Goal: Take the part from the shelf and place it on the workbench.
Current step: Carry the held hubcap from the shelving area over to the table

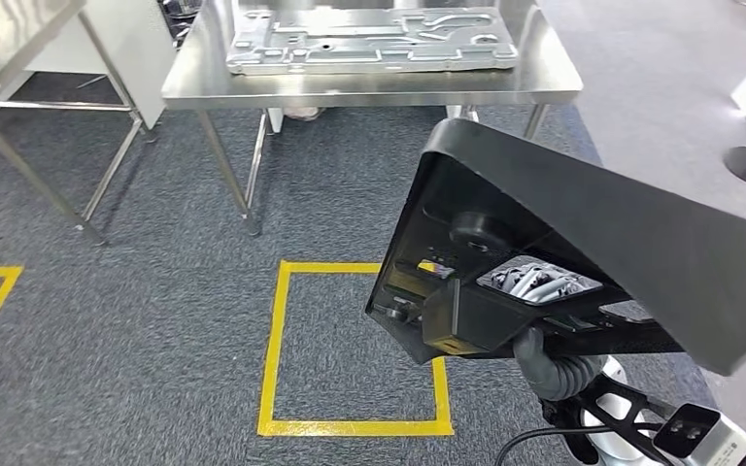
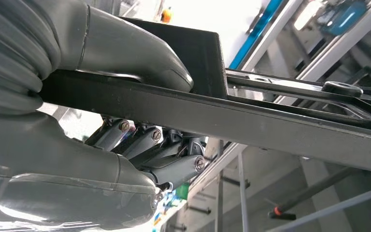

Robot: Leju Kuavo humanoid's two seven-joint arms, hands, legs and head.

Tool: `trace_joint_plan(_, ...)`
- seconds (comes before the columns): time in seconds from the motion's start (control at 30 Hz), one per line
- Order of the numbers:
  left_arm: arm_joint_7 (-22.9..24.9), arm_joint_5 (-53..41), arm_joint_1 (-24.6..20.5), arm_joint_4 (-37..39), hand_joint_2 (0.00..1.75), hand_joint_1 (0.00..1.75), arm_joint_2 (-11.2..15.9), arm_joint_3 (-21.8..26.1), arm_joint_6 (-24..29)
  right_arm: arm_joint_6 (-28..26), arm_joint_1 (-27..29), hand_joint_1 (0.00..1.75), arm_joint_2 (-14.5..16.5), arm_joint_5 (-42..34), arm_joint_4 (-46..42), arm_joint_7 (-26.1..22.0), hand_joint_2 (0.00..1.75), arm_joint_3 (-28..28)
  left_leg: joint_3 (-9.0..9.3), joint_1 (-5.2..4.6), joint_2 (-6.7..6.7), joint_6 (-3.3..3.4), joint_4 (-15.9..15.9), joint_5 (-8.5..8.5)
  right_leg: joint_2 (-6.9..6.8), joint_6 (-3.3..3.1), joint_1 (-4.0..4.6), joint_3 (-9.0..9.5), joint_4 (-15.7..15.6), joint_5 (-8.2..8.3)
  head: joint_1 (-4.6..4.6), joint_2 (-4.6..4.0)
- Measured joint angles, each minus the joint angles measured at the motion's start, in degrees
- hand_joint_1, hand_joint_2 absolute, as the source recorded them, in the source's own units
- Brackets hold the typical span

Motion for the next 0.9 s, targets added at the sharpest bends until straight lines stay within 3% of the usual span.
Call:
trace_joint_plan(0.07,0.0,0.0,0.0,0.0,1.75,0.00,0.0,0.0,-0.7,0.0,0.0,1.75,0.1,0.0,0.1,0.0,1.75,0.1,1.11,-0.04,-1.34,0.54,-3.0,0.46,1.09,0.69,-0.08,-0.42,0.1,0.11,0.02,0.01)
trace_joint_plan(0.13,-0.2,-0.2,-0.2,0.0,1.75,0.00,0.0,0.0,-1.1,0.0,0.2,1.75,0.1,0.0,0.1,0.0,1.75,0.1,1.24,-0.06,-0.55,1.24,-3.4,0.68,1.54,1.44,-0.26,-0.72,0.0,0.25,0.01,0.01)
trace_joint_plan(0.2,-0.5,-0.3,-0.3,0.0,1.75,0.00,0.0,0.0,-1.5,0.0,0.1,1.75,0.1,0.0,0.2,0.2,1.75,0.1,1.51,0.12,0.25,2.04,-3.9,0.98,-0.72,2.03,-0.16,-1.63,1.9,-0.83,0.22,0.00)
trace_joint_plan(0.27,-0.7,-0.4,-0.2,0.0,1.75,0.00,0.0,0.0,-1.8,0.0,-0.1,1.75,0.2,-0.1,0.2,0.6,1.75,0.1,1.63,0.11,1.04,2.54,-4.1,0.93,-3.80,2.50,-0.18,-4.79,8.2,-3.96,0.49,0.00)
trace_joint_plan(0.33,-0.8,-0.4,0.0,0.0,1.75,0.00,0.1,0.0,-1.8,0.1,-0.1,1.75,0.3,-0.3,0.4,1.0,1.75,0.2,1.68,0.00,1.78,2.65,-4.0,0.71,-4.75,2.88,-0.44,-8.74,15.5,-6.52,0.56,0.01)
trace_joint_plan(0.37,-0.8,-0.4,0.1,0.0,1.75,0.00,0.1,0.0,-1.8,0.2,0.0,1.75,0.3,-0.5,0.5,1.1,1.75,0.2,1.79,-0.01,2.08,2.58,-4.0,0.58,-4.89,2.99,-0.55,-9.59,16.9,-6.36,0.58,0.01)
trace_joint_plan(0.4,-0.8,-0.4,0.1,0.0,1.75,0.00,0.1,0.0,-1.8,0.3,0.1,1.75,0.3,-0.5,0.6,1.2,1.75,0.2,1.98,-0.01,2.30,2.48,-4.0,0.41,-4.97,3.02,-0.63,-9.17,15.8,-5.10,0.58,0.01)
trace_joint_plan(0.47,-0.8,-0.4,0.1,0.0,1.75,0.00,0.1,0.0,-1.8,0.6,0.1,1.75,0.3,-0.7,0.8,1.2,1.75,0.2,2.62,-0.02,2.61,2.15,-4.0,-0.07,-5.26,2.79,-0.69,-5.40,8.2,-0.99,0.60,0.00)
trace_joint_plan(0.5,-0.8,-0.4,0.1,0.0,1.75,0.00,0.1,0.0,-1.8,0.7,0.1,1.75,0.3,-0.8,0.9,1.2,1.75,0.2,2.89,-0.13,2.72,1.88,-3.9,-0.41,-5.45,2.53,-0.55,-3.39,4.3,0.25,0.58,0.00)
trace_joint_plan(0.57,-0.8,-0.4,0.0,0.0,1.75,0.00,0.1,0.0,-1.8,0.9,0.1,1.75,0.3,-0.9,0.9,1.1,1.75,0.1,3.24,-0.30,2.92,1.25,-3.9,-0.94,-5.63,1.82,-0.19,-1.34,0.4,0.68,0.54,0.01)
trace_joint_plan(0.7,-1.0,-0.4,-0.1,0.0,1.75,0.00,0.3,0.0,-1.7,1.0,0.4,1.75,0.4,-1.2,1.1,1.0,1.75,0.1,3.53,-0.21,3.25,-0.01,-2.9,-2.29,-5.28,0.31,-0.16,-0.23,-0.3,-0.07,0.39,0.01)
trace_joint_plan(0.77,-1.1,-0.4,-0.1,0.0,1.75,0.00,0.4,0.0,-1.7,1.0,0.4,1.75,0.6,-1.3,1.2,1.1,1.75,0.1,0.64,-0.09,3.19,-0.33,3.1,-4.79,-5.31,-0.34,-0.24,0.69,-0.7,-0.48,0.18,0.01)
trace_joint_plan(0.83,-1.2,-0.4,0.1,0.0,1.75,0.00,0.4,0.0,-1.7,1.1,0.5,1.75,0.7,-1.4,1.5,1.4,1.75,0.1,-4.37,-0.08,3.18,-0.47,11.1,-6.96,-5.18,-0.68,-0.08,1.41,-0.7,-1.19,0.07,0.01)
trace_joint_plan(0.87,-1.2,-0.4,0.3,0.0,1.75,0.00,0.4,0.0,-1.7,1.1,0.5,1.75,0.8,-1.4,1.7,1.7,1.75,0.1,-6.15,-0.09,3.17,-0.46,13.1,-6.65,-5.03,-0.71,-0.01,1.87,-0.7,-1.60,0.07,0.01)
trace_joint_plan(0.9,-1.2,-0.4,0.4,0.0,1.75,0.00,0.4,0.0,-1.7,1.1,0.5,1.75,0.9,-1.5,1.9,2.1,1.75,0.1,-6.87,-0.10,3.17,-0.39,12.8,-5.13,-4.85,-0.69,0.05,2.44,-0.7,-2.05,0.06,0.01)
